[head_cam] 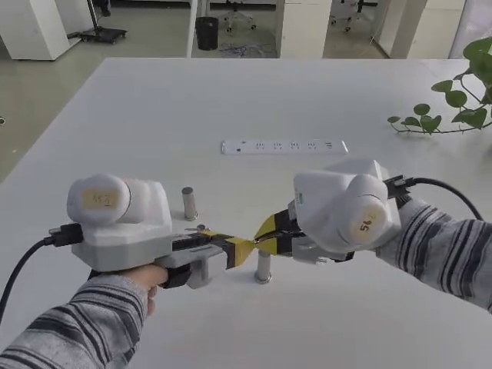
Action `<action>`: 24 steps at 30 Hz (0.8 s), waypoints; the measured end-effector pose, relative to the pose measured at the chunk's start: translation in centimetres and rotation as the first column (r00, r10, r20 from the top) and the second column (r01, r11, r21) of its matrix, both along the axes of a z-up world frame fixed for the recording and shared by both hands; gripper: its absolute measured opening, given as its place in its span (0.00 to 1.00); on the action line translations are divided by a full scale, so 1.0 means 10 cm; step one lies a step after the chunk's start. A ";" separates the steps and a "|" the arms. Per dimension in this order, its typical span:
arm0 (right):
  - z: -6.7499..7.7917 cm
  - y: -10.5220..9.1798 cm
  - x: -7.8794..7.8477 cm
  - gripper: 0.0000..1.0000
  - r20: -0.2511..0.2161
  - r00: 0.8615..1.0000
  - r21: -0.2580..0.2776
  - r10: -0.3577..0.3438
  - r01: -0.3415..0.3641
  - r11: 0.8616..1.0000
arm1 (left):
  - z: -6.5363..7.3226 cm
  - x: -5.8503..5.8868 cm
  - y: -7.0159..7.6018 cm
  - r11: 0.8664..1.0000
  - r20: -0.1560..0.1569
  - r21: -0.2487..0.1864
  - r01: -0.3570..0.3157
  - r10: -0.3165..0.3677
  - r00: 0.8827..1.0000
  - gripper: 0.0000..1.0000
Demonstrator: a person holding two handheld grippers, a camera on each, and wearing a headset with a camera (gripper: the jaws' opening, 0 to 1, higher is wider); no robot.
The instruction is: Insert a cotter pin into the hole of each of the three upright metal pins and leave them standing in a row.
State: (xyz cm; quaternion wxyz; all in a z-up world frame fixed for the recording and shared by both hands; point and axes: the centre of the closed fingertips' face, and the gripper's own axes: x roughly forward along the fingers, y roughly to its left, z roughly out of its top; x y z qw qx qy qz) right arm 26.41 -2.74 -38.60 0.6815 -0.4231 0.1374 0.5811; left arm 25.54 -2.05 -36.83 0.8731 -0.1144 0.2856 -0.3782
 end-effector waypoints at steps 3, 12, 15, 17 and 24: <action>0.01 0.02 -0.03 0.00 0.004 1.000 -0.003 0.012 -0.012 1.000 | 0.01 -0.02 -0.01 1.000 0.001 -0.004 0.000 0.000 1.000 0.09; 0.05 0.05 -0.03 0.00 0.016 1.000 0.003 0.016 -0.016 1.000 | 0.01 -0.02 0.00 1.000 0.013 -0.008 -0.004 0.004 1.000 0.00; 0.05 0.04 -0.02 0.00 0.023 1.000 -0.003 0.014 -0.014 1.000 | 0.01 -0.03 -0.02 1.000 0.017 -0.005 -0.006 0.006 1.000 0.00; 0.05 0.04 -0.02 0.00 0.020 1.000 0.001 0.009 -0.009 1.000 | 0.01 -0.02 -0.02 1.000 0.016 -0.010 -0.012 0.012 1.000 0.00; 0.05 0.04 0.01 0.00 0.007 1.000 0.019 -0.011 0.011 1.000 | 0.01 0.00 -0.01 1.000 0.022 -0.015 -0.014 0.015 1.000 0.00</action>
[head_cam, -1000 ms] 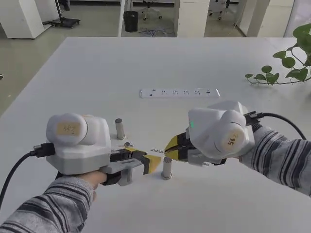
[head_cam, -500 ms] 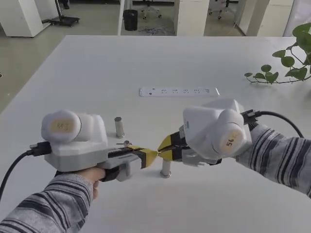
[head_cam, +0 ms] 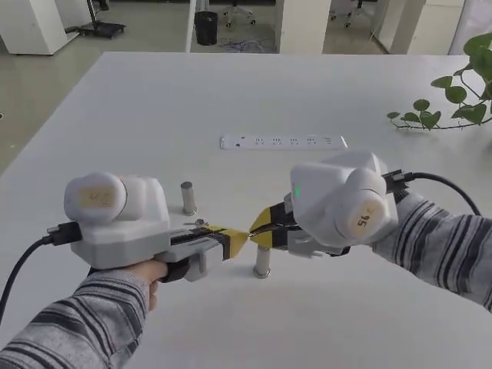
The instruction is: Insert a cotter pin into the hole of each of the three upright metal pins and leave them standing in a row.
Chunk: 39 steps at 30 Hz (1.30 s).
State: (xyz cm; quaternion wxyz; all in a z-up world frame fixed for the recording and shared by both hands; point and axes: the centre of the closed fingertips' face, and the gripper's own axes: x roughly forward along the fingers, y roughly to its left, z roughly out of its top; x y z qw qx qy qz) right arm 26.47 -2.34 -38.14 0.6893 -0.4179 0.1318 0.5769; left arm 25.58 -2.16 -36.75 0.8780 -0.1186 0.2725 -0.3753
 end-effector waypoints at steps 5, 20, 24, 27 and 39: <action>-0.02 -0.02 0.00 0.00 -0.050 0.998 0.015 -0.036 0.037 0.999 | -0.01 -0.02 0.00 1.000 0.019 0.016 0.014 -0.014 1.000 0.00; -0.05 -0.08 -0.09 0.08 -0.531 0.832 0.249 -0.163 0.337 0.908 | -0.18 -0.10 0.17 0.956 0.159 0.261 0.132 -0.177 0.971 0.00; -0.06 -0.08 -0.14 0.07 -0.611 0.778 0.273 -0.144 0.378 0.885 | -0.20 -0.09 0.18 0.929 0.196 0.323 0.180 -0.251 0.948 0.00; -0.08 -0.08 -0.18 0.07 -0.645 0.751 0.274 -0.139 0.398 0.876 | -0.21 -0.11 0.18 0.910 0.218 0.359 0.207 -0.298 0.929 0.00; -0.14 -0.04 -0.39 0.16 -0.700 0.711 0.292 -0.061 0.364 0.884 | -0.18 -0.27 0.06 0.862 0.264 0.388 0.327 -0.444 0.856 0.00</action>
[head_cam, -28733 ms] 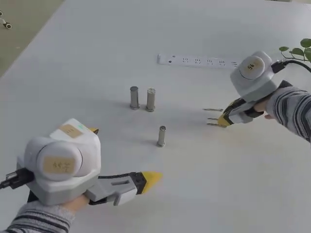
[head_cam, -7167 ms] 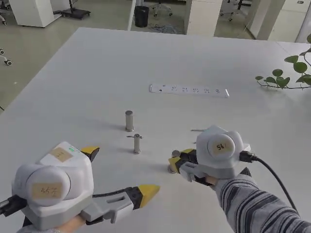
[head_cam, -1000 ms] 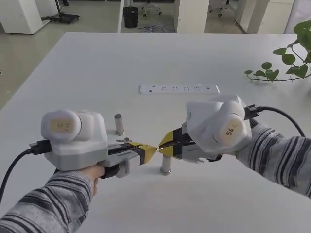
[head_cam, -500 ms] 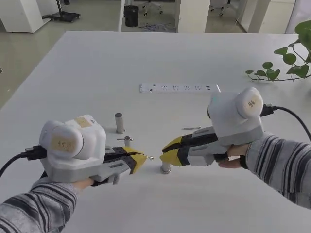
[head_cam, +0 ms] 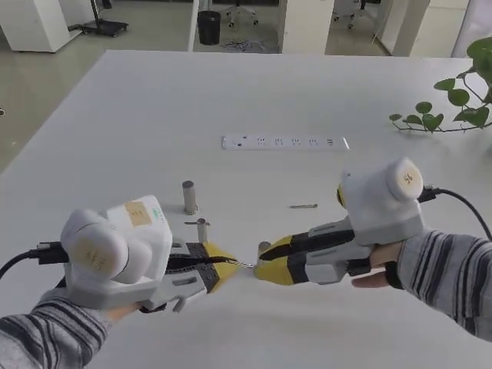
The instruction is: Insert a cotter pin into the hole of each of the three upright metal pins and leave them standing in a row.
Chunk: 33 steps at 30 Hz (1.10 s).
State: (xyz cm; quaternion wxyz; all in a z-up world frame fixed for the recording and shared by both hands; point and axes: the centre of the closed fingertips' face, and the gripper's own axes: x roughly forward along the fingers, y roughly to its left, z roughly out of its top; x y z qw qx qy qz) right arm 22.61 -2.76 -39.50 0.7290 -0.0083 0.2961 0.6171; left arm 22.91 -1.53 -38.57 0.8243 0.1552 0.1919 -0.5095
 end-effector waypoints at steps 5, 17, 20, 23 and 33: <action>-0.05 -0.01 -0.05 0.15 -0.008 0.999 -0.003 0.036 -0.036 0.999 | 0.03 -0.06 -0.04 1.000 -0.007 -0.015 0.026 -0.026 1.000 0.00; -0.04 0.04 -0.10 0.04 0.000 0.997 0.020 0.073 -0.073 0.997 | 0.07 -0.15 -0.12 0.997 -0.029 -0.053 0.055 -0.057 0.998 0.00; -0.05 0.03 -0.09 0.03 0.006 0.997 0.013 0.076 -0.076 0.997 | 0.07 -0.16 -0.11 0.997 -0.034 -0.057 0.055 -0.057 0.998 0.00; -0.05 0.03 -0.09 0.02 0.015 0.997 0.005 0.080 -0.080 0.997 | 0.06 -0.16 -0.10 0.997 -0.042 -0.060 0.049 -0.052 0.998 0.00; -0.11 -0.01 -0.08 0.00 0.167 0.971 -0.137 0.168 -0.146 0.980 | -0.04 -0.14 -0.07 0.998 -0.061 -0.046 0.033 -0.036 0.997 0.00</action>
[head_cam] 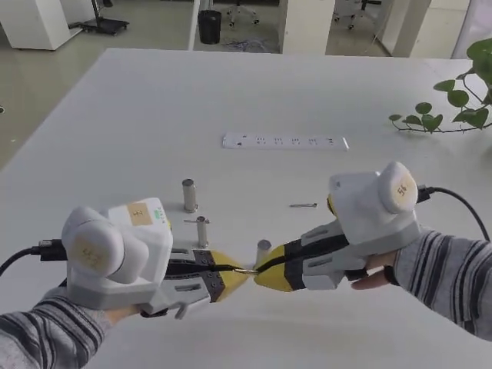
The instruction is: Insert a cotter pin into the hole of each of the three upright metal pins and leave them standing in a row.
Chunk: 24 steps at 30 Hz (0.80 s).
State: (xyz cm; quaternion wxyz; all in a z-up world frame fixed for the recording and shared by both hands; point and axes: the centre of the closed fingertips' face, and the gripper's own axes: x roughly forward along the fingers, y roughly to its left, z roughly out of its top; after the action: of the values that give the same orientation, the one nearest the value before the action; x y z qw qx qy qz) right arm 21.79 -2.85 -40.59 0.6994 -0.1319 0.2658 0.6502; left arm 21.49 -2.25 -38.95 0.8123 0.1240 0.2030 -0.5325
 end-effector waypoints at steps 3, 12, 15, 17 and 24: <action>-0.03 0.01 -0.02 0.00 0.053 0.998 -0.043 0.042 -0.040 0.998 | -0.04 0.01 0.01 1.000 -0.004 0.011 -0.003 0.003 1.000 0.00; -0.05 0.02 -0.07 0.00 0.096 0.991 -0.092 0.096 -0.087 0.992 | -0.11 0.07 0.06 0.999 0.001 0.041 -0.036 0.036 0.999 0.00; -0.05 -0.02 -0.05 0.00 0.114 0.989 -0.107 0.099 -0.087 0.990 | -0.10 0.09 0.04 0.999 -0.007 0.023 -0.049 0.049 0.999 0.00; -0.07 -0.05 -0.03 0.00 0.133 0.986 -0.131 0.103 -0.085 0.988 | -0.13 0.09 0.03 0.998 -0.009 0.026 -0.053 0.053 0.999 0.00; -0.09 -0.21 0.06 0.00 0.149 0.986 -0.162 0.077 -0.053 0.985 | -0.13 0.15 -0.01 0.995 -0.017 -0.002 -0.099 0.099 0.995 0.05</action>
State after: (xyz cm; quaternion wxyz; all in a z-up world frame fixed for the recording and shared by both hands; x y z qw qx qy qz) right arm 22.43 -4.91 -41.53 0.6836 -0.2455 0.2569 0.6375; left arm 23.00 -2.32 -40.28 0.8362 0.1082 0.2149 -0.4928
